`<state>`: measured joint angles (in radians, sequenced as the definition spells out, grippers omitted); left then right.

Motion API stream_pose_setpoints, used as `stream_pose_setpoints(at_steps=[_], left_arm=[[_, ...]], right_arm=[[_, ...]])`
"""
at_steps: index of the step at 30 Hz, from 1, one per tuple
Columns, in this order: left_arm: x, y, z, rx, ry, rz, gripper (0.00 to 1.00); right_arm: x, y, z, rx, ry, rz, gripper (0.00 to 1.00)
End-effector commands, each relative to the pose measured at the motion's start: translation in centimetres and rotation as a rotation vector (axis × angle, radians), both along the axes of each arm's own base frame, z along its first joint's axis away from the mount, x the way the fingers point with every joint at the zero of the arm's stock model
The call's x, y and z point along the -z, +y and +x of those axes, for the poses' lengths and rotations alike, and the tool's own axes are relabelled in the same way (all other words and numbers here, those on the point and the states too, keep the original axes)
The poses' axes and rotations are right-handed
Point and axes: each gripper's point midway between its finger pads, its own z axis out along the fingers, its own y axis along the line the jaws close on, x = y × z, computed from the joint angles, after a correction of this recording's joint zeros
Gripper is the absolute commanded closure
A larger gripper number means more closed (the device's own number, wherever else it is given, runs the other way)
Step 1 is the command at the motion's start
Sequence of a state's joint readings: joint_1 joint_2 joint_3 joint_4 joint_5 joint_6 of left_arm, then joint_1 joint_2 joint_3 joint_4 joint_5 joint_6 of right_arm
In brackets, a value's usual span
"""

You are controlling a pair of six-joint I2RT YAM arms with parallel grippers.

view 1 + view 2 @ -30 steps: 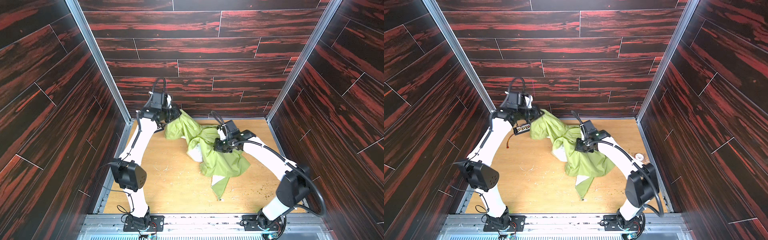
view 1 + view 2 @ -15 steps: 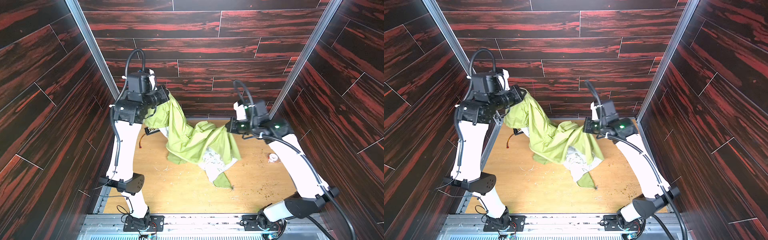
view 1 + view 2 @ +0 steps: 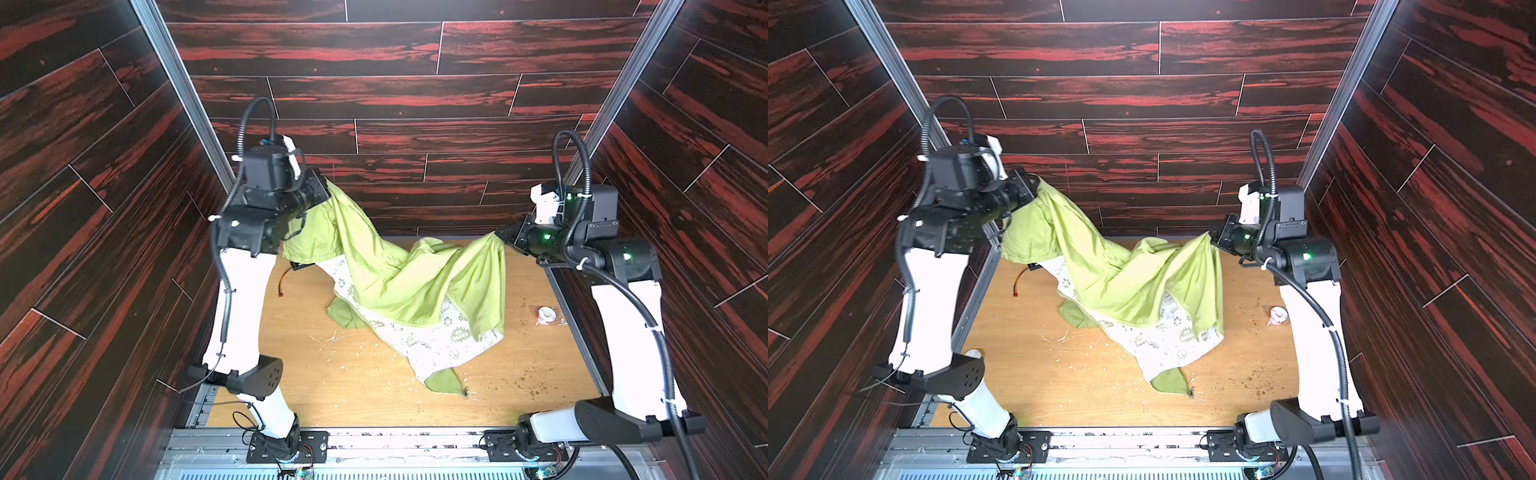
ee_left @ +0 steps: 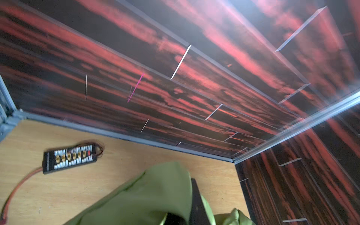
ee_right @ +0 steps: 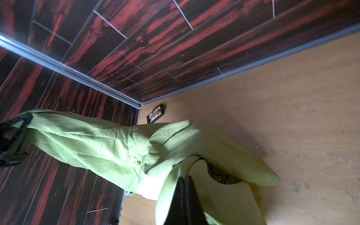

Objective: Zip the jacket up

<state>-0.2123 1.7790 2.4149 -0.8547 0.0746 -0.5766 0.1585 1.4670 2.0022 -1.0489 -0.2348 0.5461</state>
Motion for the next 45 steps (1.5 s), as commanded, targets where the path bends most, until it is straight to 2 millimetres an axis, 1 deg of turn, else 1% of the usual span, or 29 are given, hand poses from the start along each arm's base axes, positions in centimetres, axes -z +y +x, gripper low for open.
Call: stream_pose_setpoints(at_steps=[1,2,5,7,8,10,11,12,13,15,17,19,20,23,25,27,28,30,32,34,36,38,39,40,42,45], left_arm=[[6.8,-0.6,5.6,-0.039,0.126,-0.014,1.00],[8.6,-1.0,6.9,-0.038,0.159,-0.025,1.00],[13.4,-2.2,10.4,-0.038,0.241,-0.073,1.00],[15.6,-3.0,12.5,-0.037,0.275,-0.114,1.00],[16.2,-3.4,13.3,-0.032,0.281,-0.133,0.99],[16.9,-4.0,14.9,-0.029,0.283,-0.170,0.79],[17.0,-4.4,15.4,-0.017,0.276,-0.187,0.70],[16.6,-4.7,15.8,-0.004,0.259,-0.206,0.59],[16.7,-5.0,16.2,0.001,0.254,-0.221,0.50],[16.4,-5.1,16.3,0.011,0.241,-0.226,0.40],[16.3,-5.0,15.8,0.017,0.249,-0.206,0.34],[16.5,-4.6,14.7,0.013,0.273,-0.165,0.31],[16.6,-4.3,14.2,0.010,0.283,-0.147,0.30],[17.4,-3.9,12.0,0.020,0.332,-0.095,0.30],[18.7,-3.9,10.1,0.040,0.383,-0.063,0.30],[20.8,-4.2,7.9,0.063,0.445,-0.029,0.30],[22.0,-4.4,7.1,0.071,0.469,-0.021,0.29],[24.4,-4.6,5.3,0.089,0.514,-0.021,0.30],[26.8,-5.0,4.0,0.108,0.556,-0.038,0.30],[29.2,-5.8,2.6,0.148,0.611,-0.048,0.30],[30.7,-6.9,1.7,0.191,0.637,-0.046,0.30],[31.6,-8.3,1.5,0.243,0.633,-0.053,0.30],[31.8,-8.9,1.6,0.263,0.626,-0.059,0.30],[32.5,-9.4,1.5,0.277,0.636,-0.061,0.30],[34.0,-10.0,1.6,0.299,0.674,-0.070,0.30],[36.1,-10.2,1.6,0.304,0.728,-0.063,0.30]], right_arm=[[7.4,-0.6,2.8,0.021,0.241,0.023,1.00],[9.5,-1.3,3.7,0.049,0.286,0.008,1.00],[14.3,-4.3,5.9,0.160,0.374,-0.024,1.00],[16.8,-6.6,7.1,0.234,0.426,-0.009,1.00],[17.5,-7.4,7.5,0.258,0.442,0.001,1.00],[18.8,-9.1,8.6,0.301,0.461,0.048,1.00],[19.0,-9.5,8.9,0.308,0.466,0.056,0.96],[19.2,-10.1,9.3,0.320,0.469,0.055,0.86],[19.1,-10.5,9.6,0.327,0.467,0.044,0.77],[18.4,-10.6,10.1,0.316,0.450,0.030,0.62],[17.6,-10.6,10.1,0.310,0.432,0.020,0.48],[16.9,-10.8,9.9,0.313,0.413,0.000,0.38],[16.7,-10.9,9.7,0.313,0.405,-0.010,0.35],[16.5,-10.4,8.6,0.283,0.392,-0.039,0.32],[17.1,-9.6,7.5,0.250,0.404,-0.056,0.32],[18.2,-8.2,5.7,0.208,0.424,-0.069,0.32],[18.9,-7.4,4.8,0.188,0.438,-0.070,0.31],[21.0,-6.2,2.6,0.163,0.483,-0.090,0.32],[22.8,-5.8,0.7,0.162,0.528,-0.098,0.35],[24.3,-5.5,-1.2,0.170,0.558,-0.087,0.36],[25.9,-5.5,-2.9,0.179,0.597,-0.079,0.37],[27.4,-5.3,-4.2,0.183,0.635,-0.062,0.37],[28.1,-5.1,-4.6,0.179,0.645,-0.053,0.37],[28.8,-4.9,-5.0,0.181,0.659,-0.042,0.37],[30.2,-4.7,-5.3,0.187,0.680,-0.021,0.35],[31.7,-4.6,-5.2,0.206,0.697,-0.003,0.34]])
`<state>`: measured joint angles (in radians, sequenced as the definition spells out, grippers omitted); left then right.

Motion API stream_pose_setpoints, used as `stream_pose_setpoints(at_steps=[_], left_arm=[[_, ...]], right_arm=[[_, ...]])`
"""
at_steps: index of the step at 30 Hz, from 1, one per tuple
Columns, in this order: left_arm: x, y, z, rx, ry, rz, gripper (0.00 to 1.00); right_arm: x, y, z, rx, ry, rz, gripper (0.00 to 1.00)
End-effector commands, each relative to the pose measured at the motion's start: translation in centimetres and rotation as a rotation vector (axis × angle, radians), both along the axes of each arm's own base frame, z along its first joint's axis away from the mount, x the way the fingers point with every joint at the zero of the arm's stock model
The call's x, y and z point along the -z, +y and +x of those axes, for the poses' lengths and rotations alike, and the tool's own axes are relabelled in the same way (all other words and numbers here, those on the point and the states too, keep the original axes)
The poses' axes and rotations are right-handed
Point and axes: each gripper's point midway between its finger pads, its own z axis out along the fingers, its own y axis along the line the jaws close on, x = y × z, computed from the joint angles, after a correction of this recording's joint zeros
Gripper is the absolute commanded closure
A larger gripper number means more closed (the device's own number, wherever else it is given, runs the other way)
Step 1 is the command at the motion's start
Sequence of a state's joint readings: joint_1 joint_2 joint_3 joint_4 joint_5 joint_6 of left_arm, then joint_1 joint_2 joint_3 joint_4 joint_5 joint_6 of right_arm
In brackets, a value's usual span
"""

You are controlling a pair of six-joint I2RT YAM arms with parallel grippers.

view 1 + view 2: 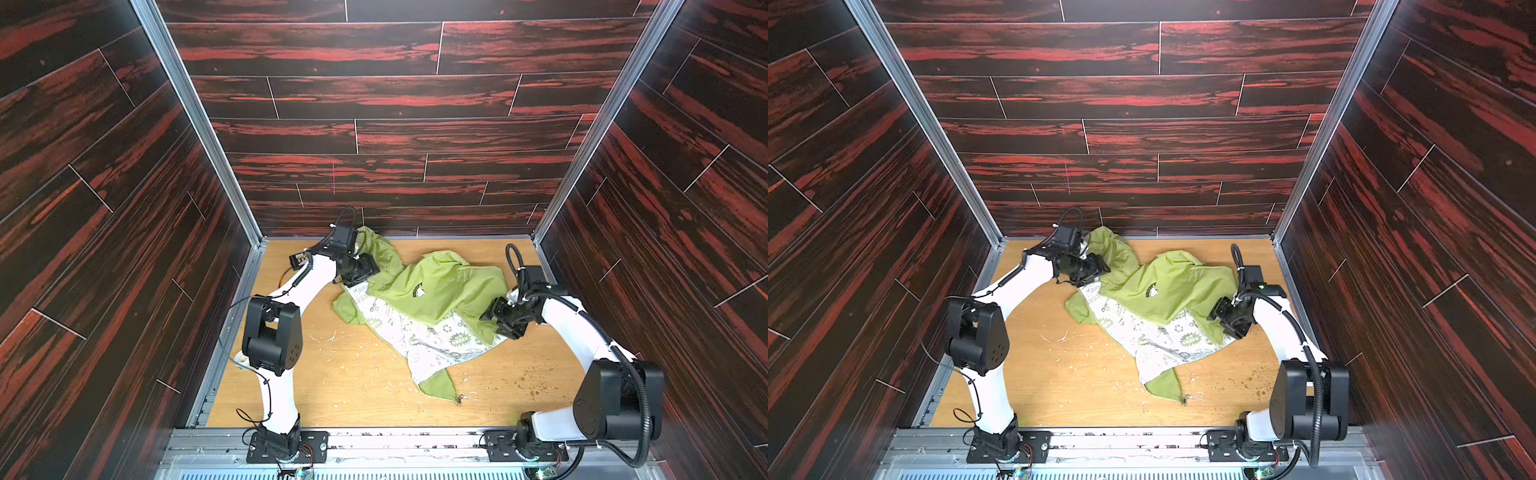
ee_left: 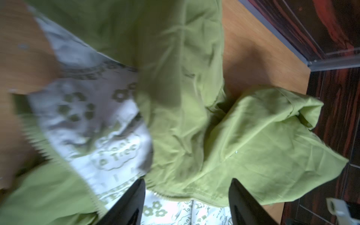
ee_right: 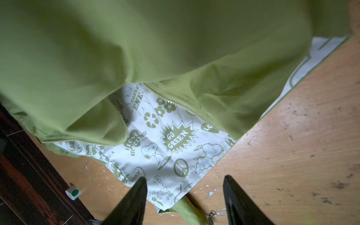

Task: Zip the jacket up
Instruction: 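Lower the jacket onto the table and regrasp its front edges with both grippers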

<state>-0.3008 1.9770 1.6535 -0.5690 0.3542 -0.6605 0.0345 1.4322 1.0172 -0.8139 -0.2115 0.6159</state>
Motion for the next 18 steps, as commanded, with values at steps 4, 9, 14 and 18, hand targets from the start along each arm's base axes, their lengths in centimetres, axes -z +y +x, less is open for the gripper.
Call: stream_pose_setpoints(at_steps=[4,9,14,18], left_arm=[[2.7,-0.9,1.0,0.043,0.030,-0.015,0.30],[4.7,-1.1,1.3,0.054,0.065,-0.004,0.32],[6.1,-1.4,1.7,0.064,0.084,-0.001,0.34],[6.7,-1.9,1.8,0.066,0.097,-0.009,0.44]], right_arm=[[1.7,0.0,1.4,0.058,-0.012,0.006,0.34],[3.1,-1.1,1.2,0.076,0.027,-0.060,0.34],[3.3,-2.3,0.5,0.073,0.058,-0.136,0.33],[3.9,-2.5,0.7,0.075,0.061,-0.147,0.30]])
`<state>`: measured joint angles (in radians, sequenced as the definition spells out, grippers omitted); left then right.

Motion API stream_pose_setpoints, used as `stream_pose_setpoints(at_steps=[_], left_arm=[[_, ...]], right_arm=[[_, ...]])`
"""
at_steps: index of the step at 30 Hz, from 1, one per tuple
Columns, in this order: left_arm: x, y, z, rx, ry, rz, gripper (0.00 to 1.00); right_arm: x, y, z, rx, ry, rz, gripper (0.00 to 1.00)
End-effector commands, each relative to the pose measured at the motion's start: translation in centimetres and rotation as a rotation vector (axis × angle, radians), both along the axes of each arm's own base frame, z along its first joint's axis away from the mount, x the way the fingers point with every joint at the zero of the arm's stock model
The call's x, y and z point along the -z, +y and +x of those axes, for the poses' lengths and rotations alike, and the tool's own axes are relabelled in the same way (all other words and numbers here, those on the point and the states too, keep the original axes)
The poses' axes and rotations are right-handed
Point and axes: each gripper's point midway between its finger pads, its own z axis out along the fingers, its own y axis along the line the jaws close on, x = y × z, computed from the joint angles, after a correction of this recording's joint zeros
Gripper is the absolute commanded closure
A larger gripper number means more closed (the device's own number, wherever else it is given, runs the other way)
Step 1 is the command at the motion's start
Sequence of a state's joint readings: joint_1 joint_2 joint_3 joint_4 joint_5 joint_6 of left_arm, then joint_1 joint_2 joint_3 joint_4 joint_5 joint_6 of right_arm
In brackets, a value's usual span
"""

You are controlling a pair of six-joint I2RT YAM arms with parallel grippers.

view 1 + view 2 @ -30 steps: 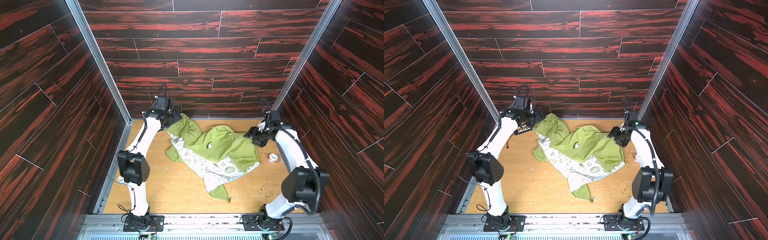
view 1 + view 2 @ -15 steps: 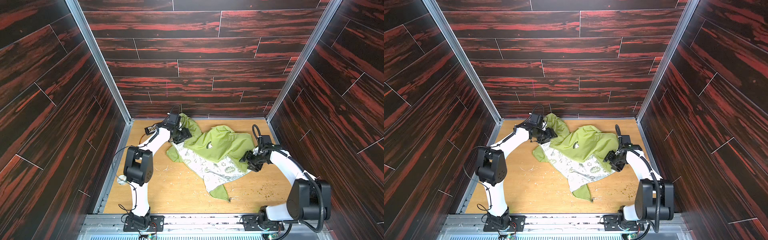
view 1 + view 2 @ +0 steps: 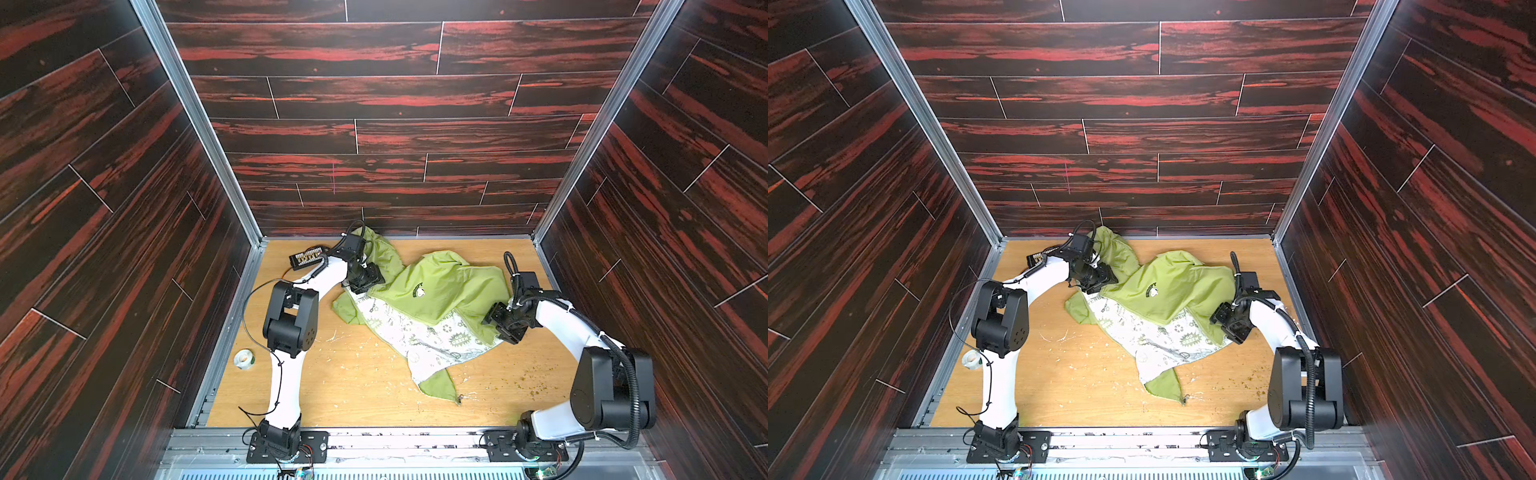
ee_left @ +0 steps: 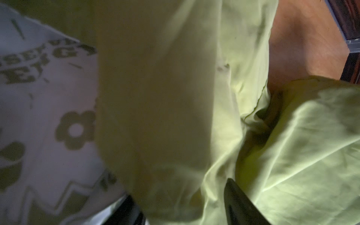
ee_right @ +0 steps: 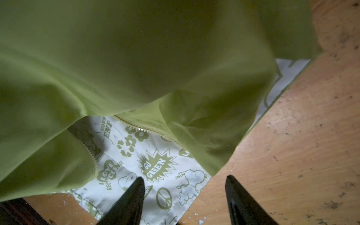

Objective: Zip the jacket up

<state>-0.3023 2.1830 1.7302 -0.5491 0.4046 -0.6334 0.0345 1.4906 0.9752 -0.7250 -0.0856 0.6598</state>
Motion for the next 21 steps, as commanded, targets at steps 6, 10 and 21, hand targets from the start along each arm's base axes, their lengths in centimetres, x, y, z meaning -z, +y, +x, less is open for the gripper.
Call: stream_pose_setpoints(at_steps=[6,10,21], left_arm=[[0.2,-1.2,0.6,0.017,0.007,-0.046,0.67],[-0.2,-1.6,0.9,0.015,0.003,-0.072,0.83],[-5.9,-0.7,4.6,-0.052,-0.108,-0.141,1.00]], right_arm=[[3.1,0.1,0.9,0.025,0.047,0.000,0.31],[3.8,0.3,1.8,0.026,0.038,0.014,0.40],[-0.1,1.5,2.1,-0.011,-0.048,0.079,1.00]])
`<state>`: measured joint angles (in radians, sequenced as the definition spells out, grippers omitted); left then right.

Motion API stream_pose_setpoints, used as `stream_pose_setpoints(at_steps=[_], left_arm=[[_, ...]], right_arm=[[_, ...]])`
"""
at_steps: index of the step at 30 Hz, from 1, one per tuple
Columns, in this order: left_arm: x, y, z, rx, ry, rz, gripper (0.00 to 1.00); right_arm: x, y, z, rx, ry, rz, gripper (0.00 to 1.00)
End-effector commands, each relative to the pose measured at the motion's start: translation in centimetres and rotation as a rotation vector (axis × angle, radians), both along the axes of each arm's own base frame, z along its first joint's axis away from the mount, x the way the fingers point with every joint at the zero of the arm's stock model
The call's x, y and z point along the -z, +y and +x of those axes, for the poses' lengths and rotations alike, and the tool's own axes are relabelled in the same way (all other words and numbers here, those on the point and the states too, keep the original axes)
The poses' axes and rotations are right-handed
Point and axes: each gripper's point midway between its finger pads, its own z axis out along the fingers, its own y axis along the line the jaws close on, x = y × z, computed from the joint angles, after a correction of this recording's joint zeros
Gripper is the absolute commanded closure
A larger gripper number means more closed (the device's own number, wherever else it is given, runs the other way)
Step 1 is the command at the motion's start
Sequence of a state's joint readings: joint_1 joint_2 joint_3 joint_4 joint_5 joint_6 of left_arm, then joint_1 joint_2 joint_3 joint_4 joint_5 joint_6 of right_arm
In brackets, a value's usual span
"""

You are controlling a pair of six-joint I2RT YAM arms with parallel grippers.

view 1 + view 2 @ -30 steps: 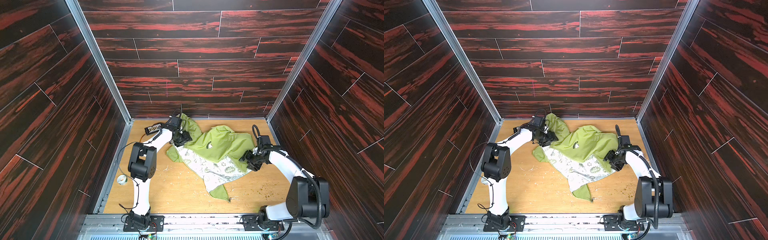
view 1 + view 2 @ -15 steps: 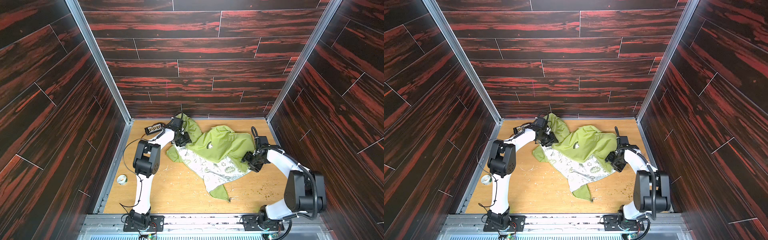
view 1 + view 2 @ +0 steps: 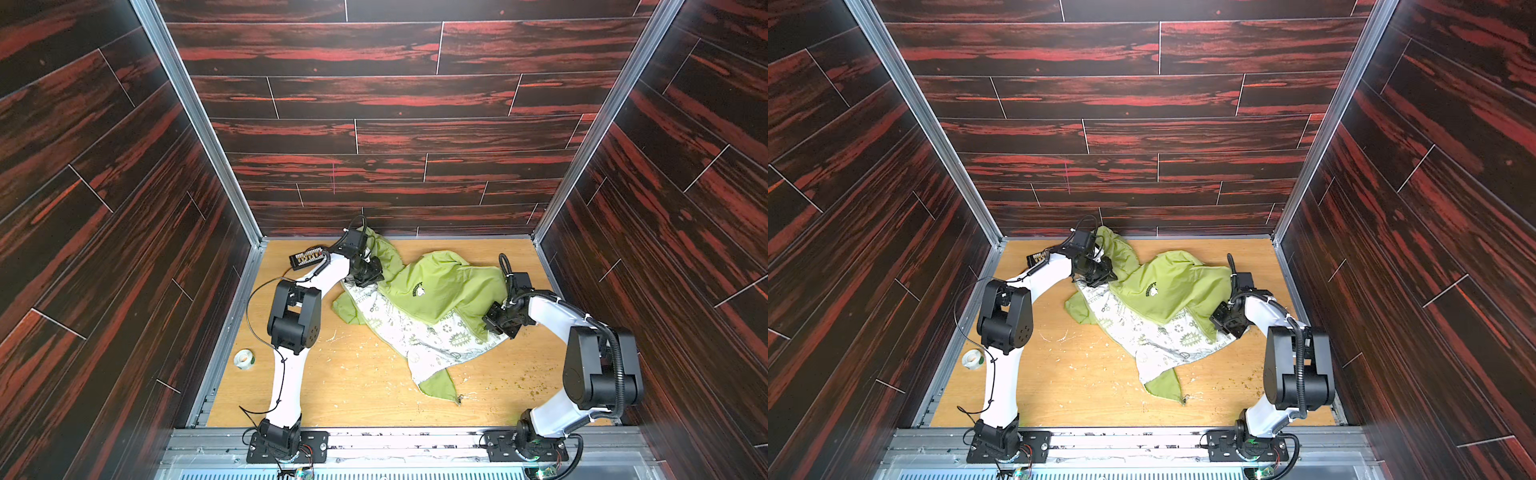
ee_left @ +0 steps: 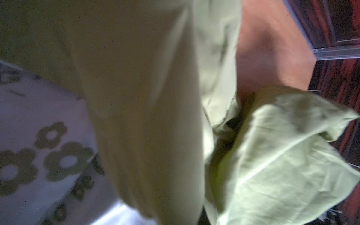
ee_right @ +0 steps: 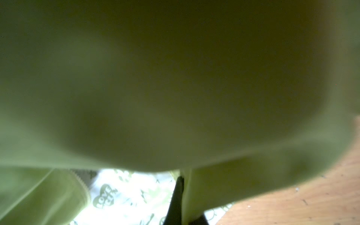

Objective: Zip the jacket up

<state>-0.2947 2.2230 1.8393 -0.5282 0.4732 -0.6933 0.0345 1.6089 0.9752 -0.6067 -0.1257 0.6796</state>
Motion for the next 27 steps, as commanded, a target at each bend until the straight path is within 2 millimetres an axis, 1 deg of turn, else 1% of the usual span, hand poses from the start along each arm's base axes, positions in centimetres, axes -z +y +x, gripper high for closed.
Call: stream_pose_setpoints(at_steps=[1,3,6,8,11,13,16,19,22,23,24,25,26,27], left_arm=[[-4.1,1.1,2.8,-0.049,-0.087,-0.046,1.00],[-5.7,1.6,4.2,-0.076,-0.122,-0.063,1.00],[-7.5,2.2,6.6,-0.117,-0.164,-0.095,1.00],[-8.6,2.1,8.1,-0.141,-0.195,-0.118,1.00],[-9.5,1.7,11.0,-0.193,-0.230,-0.169,1.00],[-9.3,1.3,12.8,-0.225,-0.236,-0.205,1.00],[-8.2,1.0,14.8,-0.271,-0.232,-0.244,1.00],[-6.7,1.1,15.8,-0.314,-0.223,-0.248,1.00],[-5.5,1.3,15.8,-0.322,-0.207,-0.232,1.00],[-5.3,1.2,15.6,-0.314,-0.202,-0.227,0.92],[-5.1,1.3,15.3,-0.303,-0.198,-0.211,0.78],[-5.2,1.4,15.0,-0.291,-0.196,-0.190,0.65],[-5.9,1.5,14.6,-0.275,-0.212,-0.163,0.53],[-6.2,1.9,13.7,-0.262,-0.200,-0.126,0.44]], right_arm=[[-3.3,0.9,-0.2,-0.025,-0.064,0.044,1.00],[-4.7,1.3,-0.6,-0.038,-0.085,0.060,1.00],[-6.5,1.8,-1.6,-0.057,-0.107,0.081,1.00],[-7.6,1.8,-2.3,-0.062,-0.116,0.082,1.00],[-8.4,1.6,-3.5,-0.066,-0.107,0.070,1.00],[-8.3,1.2,-4.4,-0.061,-0.086,0.052,1.00],[-7.0,0.7,-5.9,-0.039,-0.021,0.026,1.00],[-5.5,-0.2,-7.4,0.007,0.028,-0.009,1.00],[-4.7,-1.0,-8.0,0.043,0.052,-0.049,1.00],[-4.7,-1.1,-8.0,0.049,0.054,-0.055,0.89],[-4.8,-1.2,-7.7,0.054,0.050,-0.061,0.71],[-5.1,-1.2,-7.5,0.057,0.041,-0.063,0.59],[-5.5,-1.2,-7.0,0.054,0.025,-0.064,0.49],[-6.1,-1.2,-6.5,0.044,0.001,-0.070,0.43]])
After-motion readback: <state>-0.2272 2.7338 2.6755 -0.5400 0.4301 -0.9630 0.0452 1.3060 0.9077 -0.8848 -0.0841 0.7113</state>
